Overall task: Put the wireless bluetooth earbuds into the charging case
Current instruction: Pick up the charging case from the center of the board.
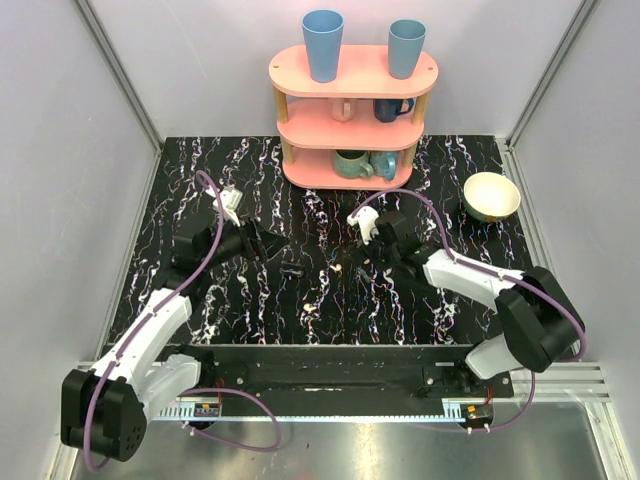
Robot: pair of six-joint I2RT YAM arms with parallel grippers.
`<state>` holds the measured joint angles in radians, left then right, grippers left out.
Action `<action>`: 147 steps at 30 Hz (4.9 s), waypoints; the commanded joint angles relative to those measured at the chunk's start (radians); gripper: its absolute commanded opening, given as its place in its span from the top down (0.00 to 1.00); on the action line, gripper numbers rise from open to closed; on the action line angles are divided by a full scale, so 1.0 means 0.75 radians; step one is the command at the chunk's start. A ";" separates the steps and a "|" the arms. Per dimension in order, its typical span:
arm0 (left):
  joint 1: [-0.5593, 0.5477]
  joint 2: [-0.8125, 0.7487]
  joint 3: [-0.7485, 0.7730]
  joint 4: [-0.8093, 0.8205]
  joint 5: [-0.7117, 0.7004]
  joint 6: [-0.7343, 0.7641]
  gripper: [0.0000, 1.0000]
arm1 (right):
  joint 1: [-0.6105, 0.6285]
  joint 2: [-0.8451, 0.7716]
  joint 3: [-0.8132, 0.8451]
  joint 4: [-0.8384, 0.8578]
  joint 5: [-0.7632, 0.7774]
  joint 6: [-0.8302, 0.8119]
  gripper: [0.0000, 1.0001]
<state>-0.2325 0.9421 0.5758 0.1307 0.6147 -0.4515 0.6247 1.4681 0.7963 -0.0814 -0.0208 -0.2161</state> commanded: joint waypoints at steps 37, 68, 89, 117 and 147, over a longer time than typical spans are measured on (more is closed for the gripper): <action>-0.025 -0.060 0.011 -0.004 -0.028 0.035 0.23 | -0.076 0.135 0.245 -0.090 0.137 0.796 0.08; -0.027 -0.043 0.001 0.018 -0.004 0.040 0.23 | -0.084 0.386 0.292 -0.235 -0.273 -0.530 0.09; -0.027 -0.058 -0.005 0.012 -0.006 0.042 0.22 | -0.168 0.485 0.425 -0.397 -0.426 -0.538 0.25; -0.030 -0.041 0.009 -0.002 -0.018 0.046 0.22 | -0.166 0.513 0.540 -0.466 -0.434 -0.264 0.18; -0.030 -0.064 0.030 -0.062 -0.059 0.037 0.13 | -0.166 0.468 0.507 -0.415 -0.467 -0.262 0.22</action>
<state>-0.2516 0.9176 0.5625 0.0536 0.5789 -0.4332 0.5037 1.8465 1.1572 -0.3885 -0.3607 -0.4065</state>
